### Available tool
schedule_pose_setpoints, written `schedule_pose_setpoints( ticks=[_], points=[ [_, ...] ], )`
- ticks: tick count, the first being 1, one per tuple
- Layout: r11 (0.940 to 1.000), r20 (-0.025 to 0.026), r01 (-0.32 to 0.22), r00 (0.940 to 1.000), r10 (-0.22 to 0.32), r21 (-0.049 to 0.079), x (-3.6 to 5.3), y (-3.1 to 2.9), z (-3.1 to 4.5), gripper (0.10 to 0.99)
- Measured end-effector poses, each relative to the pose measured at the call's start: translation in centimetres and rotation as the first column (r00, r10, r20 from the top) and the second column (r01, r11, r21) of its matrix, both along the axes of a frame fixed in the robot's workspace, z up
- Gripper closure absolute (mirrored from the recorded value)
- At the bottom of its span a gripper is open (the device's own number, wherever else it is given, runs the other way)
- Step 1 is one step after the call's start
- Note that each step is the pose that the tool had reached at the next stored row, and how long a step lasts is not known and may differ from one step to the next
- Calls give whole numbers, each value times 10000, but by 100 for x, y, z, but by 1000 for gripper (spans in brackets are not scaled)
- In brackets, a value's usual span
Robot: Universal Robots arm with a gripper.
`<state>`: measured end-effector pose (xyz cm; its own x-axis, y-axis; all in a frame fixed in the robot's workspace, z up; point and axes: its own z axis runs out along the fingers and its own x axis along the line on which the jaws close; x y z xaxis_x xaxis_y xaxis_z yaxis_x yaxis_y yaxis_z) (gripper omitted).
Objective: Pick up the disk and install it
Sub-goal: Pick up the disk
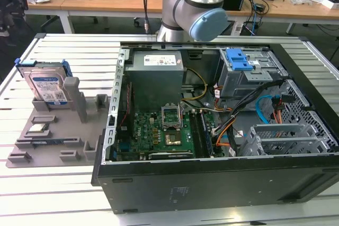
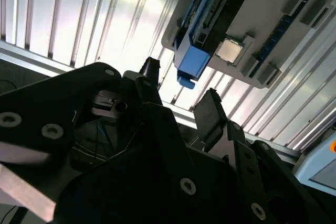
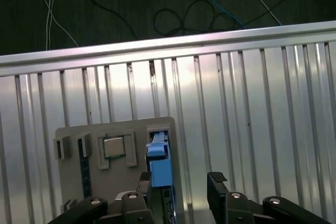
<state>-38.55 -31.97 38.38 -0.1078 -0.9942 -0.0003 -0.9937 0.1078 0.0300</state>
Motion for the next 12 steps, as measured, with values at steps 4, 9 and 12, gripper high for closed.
schedule_pose_setpoints(
  ticks=[4, 9, 12],
  points=[
    [10000, -2, -14, 10000, 14, -1, 1, 21, -20, 545],
    [10000, -1, -14, 10000, 14, -1, 0, 22, -142, 545],
    [10000, -1, -15, 10000, 15, -1, 0, 22, -196, 545]
  ],
)
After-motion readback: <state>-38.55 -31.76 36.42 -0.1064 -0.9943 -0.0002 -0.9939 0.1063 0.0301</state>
